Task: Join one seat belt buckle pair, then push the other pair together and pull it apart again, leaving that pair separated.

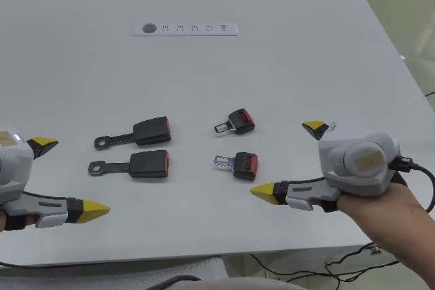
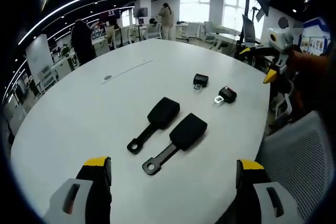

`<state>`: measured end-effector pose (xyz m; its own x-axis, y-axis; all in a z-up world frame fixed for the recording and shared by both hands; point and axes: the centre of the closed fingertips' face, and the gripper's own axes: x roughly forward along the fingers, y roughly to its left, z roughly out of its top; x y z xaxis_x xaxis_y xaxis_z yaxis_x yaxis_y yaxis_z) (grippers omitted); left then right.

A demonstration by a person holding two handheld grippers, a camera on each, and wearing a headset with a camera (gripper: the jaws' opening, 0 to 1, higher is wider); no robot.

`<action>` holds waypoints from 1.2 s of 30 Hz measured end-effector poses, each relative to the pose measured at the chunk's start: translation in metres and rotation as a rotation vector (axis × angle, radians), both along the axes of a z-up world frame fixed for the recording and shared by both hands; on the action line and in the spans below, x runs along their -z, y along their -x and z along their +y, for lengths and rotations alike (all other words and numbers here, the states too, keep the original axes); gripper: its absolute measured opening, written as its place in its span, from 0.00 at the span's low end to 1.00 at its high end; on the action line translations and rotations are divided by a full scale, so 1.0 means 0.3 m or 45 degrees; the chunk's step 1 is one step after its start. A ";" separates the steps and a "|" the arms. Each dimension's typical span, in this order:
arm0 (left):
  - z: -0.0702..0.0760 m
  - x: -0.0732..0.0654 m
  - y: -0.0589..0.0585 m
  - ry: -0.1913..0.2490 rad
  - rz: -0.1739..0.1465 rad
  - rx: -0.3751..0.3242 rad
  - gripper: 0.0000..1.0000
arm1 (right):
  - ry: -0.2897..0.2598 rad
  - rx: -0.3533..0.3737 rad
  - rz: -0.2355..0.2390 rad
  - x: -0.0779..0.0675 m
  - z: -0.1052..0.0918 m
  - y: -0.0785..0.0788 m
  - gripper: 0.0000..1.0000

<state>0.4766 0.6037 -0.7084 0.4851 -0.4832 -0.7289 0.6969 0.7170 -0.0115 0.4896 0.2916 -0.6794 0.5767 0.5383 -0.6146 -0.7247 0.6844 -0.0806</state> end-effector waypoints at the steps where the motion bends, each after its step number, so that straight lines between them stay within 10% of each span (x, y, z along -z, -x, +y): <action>1: 0.001 0.000 0.001 0.000 0.001 -0.001 1.00 | 0.001 -0.002 0.002 0.001 0.001 0.002 0.99; 14: 0.011 -0.001 -0.009 0.002 -0.004 -0.005 1.00 | -0.004 -0.017 0.010 -0.007 0.024 0.006 0.99; 18: 0.007 -0.010 -0.023 0.013 -0.062 0.027 1.00 | 0.007 0.001 0.034 0.001 0.023 0.000 0.99; 36: -0.021 0.018 0.001 0.018 -0.038 0.011 1.00 | -0.005 -0.005 0.001 -0.007 0.041 -0.025 0.95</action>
<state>0.4762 0.5972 -0.7138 0.5021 -0.4978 -0.7072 0.7033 0.7109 -0.0011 0.4970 0.3040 -0.6772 0.5744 0.5425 -0.6130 -0.7271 0.6821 -0.0777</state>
